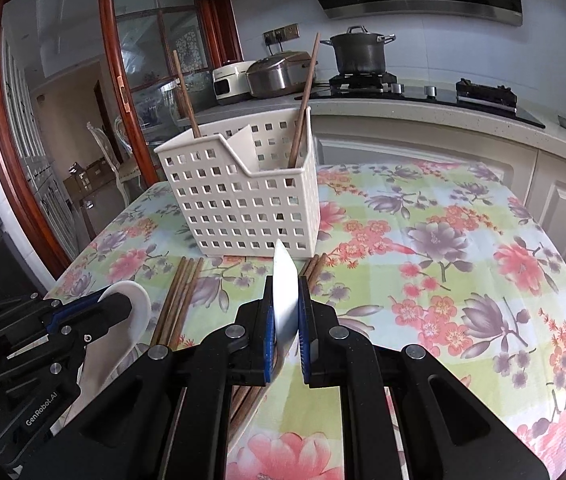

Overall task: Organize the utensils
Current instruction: 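Lift both white spoons and carry them above the white basket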

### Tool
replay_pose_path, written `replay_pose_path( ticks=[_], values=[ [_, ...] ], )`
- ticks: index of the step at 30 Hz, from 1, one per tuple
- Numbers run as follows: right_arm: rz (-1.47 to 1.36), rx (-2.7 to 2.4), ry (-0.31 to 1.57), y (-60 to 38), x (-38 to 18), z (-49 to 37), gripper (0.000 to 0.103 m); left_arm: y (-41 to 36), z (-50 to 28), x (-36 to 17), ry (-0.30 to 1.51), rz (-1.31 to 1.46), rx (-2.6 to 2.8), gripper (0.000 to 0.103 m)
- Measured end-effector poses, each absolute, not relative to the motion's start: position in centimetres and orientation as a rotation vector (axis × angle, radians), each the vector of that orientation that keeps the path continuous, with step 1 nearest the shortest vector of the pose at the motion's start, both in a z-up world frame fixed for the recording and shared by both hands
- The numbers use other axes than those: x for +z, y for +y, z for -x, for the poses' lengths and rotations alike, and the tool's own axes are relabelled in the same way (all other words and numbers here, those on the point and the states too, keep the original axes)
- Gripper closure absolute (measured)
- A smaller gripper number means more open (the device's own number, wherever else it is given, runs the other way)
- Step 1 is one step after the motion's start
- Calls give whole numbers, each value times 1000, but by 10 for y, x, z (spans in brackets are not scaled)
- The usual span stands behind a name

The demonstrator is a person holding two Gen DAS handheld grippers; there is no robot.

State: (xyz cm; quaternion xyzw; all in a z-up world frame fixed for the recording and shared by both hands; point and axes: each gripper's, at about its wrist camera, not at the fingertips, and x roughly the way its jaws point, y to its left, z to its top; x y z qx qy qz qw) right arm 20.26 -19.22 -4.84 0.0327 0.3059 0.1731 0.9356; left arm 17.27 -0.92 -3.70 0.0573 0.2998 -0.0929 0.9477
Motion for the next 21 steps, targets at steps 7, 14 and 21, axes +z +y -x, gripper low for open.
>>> replay_pose_path(
  ticks=[7,14,21],
  values=[
    [-38,363,546,-189,-28,-200,92,-8,-173,-17,556,-100,-176,96],
    [-9,371,479,-181,-8,-207,92,-4,-184,4,511,-83,-156,96],
    [-3,364,444,-177,10,-220,92,2,-197,30,456,-52,-127,96]
  ],
)
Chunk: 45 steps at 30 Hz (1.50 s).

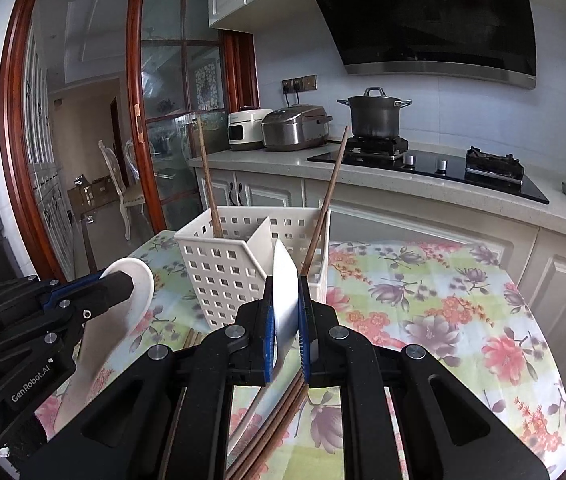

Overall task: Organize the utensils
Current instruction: 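Lift both white spoons and carry them above the white basket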

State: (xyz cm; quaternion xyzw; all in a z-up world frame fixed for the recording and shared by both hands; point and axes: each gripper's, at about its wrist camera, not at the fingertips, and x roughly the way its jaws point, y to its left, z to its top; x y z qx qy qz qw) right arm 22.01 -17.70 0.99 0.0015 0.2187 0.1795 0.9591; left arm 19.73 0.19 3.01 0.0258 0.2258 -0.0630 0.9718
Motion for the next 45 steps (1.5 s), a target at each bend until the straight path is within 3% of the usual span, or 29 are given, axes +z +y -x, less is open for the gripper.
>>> replay_pose_path(
  ticks=[25,45],
  values=[
    [1,334,244,-160,61,-307,92,15,-292,98,316,42,-42,96],
    [16,318,181,-156,54,-375,92,25,-381,98,292,96,-3,96]
  ],
)
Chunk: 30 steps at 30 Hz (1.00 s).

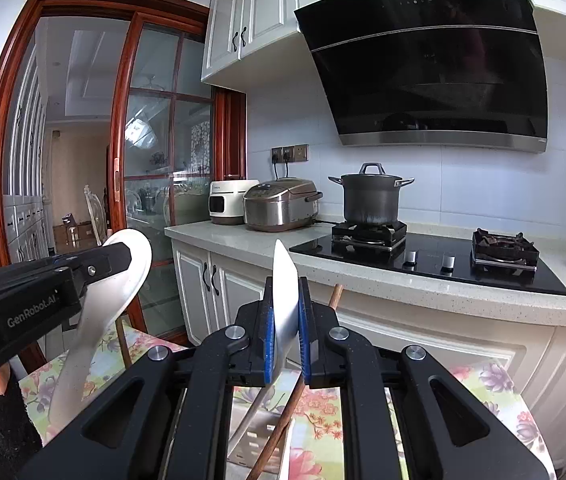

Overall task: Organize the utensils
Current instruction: 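Lift both white spoons and carry them above the white basket, then lower the spoons into the white basket and open both tools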

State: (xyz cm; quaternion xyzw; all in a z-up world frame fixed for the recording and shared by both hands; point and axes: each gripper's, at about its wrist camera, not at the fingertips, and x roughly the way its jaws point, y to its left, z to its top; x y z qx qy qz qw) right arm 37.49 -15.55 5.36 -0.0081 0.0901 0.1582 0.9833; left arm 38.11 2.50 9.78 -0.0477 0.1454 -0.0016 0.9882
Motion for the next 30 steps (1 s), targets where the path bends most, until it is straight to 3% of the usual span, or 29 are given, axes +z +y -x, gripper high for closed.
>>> replay_pose_path(
  ticks=[26,30],
  values=[
    [40,345,213,-145,39,-385,89,33,-385,83,289,91,17,95],
    [15,346,217,-148,39,-381,67,33,-379,83,282,90,23,95]
  ],
)
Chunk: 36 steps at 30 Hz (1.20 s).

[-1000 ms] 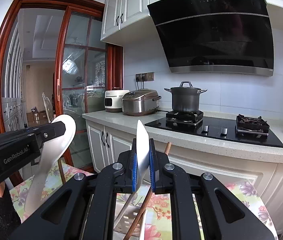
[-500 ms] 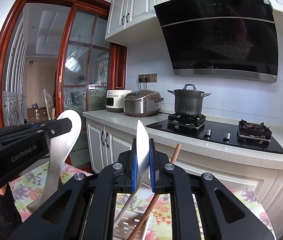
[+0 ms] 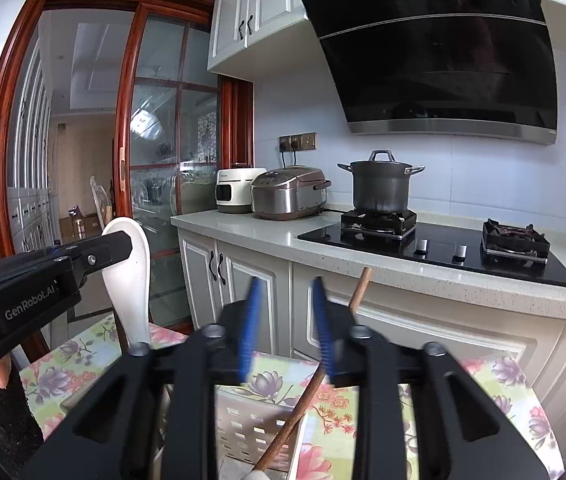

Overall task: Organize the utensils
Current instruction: 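Lower the spoons into the white basket and open both tools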

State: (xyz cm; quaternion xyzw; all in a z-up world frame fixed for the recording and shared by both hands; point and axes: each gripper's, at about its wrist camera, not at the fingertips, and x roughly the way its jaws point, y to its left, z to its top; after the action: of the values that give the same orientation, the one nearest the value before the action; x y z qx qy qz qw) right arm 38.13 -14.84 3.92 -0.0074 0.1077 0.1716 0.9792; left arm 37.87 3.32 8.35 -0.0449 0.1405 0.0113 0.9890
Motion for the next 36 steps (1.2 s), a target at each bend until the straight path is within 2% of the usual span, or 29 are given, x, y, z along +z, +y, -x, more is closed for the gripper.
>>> replay_pose_path(
  ticks=[3,6,11,13,16,20,27,33,36],
  values=[
    [3,342,209,-152,41,-375,66,34,-373,84,280,93,24,92],
    [-3,337,198,-156,43,-366,66,36,-366,85,271,100,31,79],
    [1,334,190,-159,46,-350,66,36,-355,86,267,98,33,77],
    [3,332,188,-161,46,-345,66,36,-348,87,261,99,37,72],
    [3,328,195,-164,44,-333,66,40,-335,85,258,106,46,60],
    [-8,317,220,-172,36,-316,62,48,-315,75,274,130,67,37],
    [-37,296,290,-186,17,-281,59,63,-269,46,332,172,88,16],
    [-37,288,355,-193,6,-247,56,68,-233,18,388,186,102,9],
    [-29,291,401,-193,-3,-230,54,71,-219,2,428,190,109,9]
  ],
)
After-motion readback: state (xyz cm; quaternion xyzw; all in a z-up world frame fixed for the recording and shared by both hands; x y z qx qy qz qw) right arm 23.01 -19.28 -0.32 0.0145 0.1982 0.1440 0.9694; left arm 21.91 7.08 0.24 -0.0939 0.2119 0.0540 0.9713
